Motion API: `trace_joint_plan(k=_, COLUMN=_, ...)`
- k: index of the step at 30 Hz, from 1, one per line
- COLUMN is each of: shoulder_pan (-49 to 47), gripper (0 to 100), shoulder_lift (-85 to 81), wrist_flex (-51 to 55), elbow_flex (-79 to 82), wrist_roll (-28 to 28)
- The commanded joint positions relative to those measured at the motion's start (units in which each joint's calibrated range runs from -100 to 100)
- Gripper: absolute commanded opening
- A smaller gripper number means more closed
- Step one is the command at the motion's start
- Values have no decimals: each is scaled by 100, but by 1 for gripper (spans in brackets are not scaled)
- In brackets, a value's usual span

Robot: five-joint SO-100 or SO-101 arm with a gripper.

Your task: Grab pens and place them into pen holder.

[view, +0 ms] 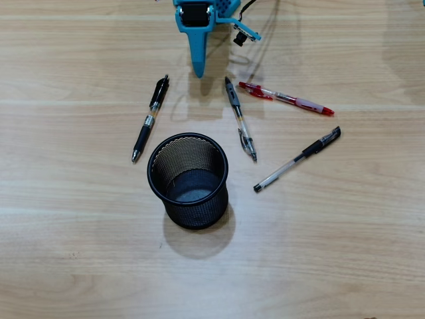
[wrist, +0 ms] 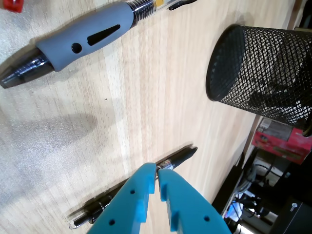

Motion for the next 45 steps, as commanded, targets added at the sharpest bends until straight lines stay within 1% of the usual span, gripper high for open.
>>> trace_joint_plan(k=1, shoulder_pan=-21, gripper=2, shoulder_lift=-76, wrist_flex=10, elbow_flex=43, wrist_roll=13)
trace_joint_plan(k=28, shoulder_pan=52, gripper=2, shoulder_lift=-17, wrist_flex=-53, elbow_flex=-111, wrist_roll=-40)
trace_joint_plan(k=34, shoulder_pan=171, gripper=2, shoulder_lift=255, wrist_flex=-53, elbow_flex=-1522, wrist_roll=-35)
trace_joint_plan(k=37, shoulder_pan=345, gripper=2, shoulder_lift=977, wrist_flex=-53, elbow_flex=-2391, wrist_roll=-40)
trace_joint_plan(k=38, shoulder_pan=354, gripper=2, shoulder_lift=1597, wrist_flex=-53, elbow_flex=-3007, wrist_roll=-40)
trace_joint_plan(k=42, shoulder_pan=336, gripper=2, shoulder_lift=2760, wrist_flex=20, elbow_flex=-4138, wrist_roll=-61)
trace_joint_plan(k=45, shoulder_pan=354, gripper=2, shoulder_lift=3465, wrist_flex=20, elbow_flex=-4681, wrist_roll=-469)
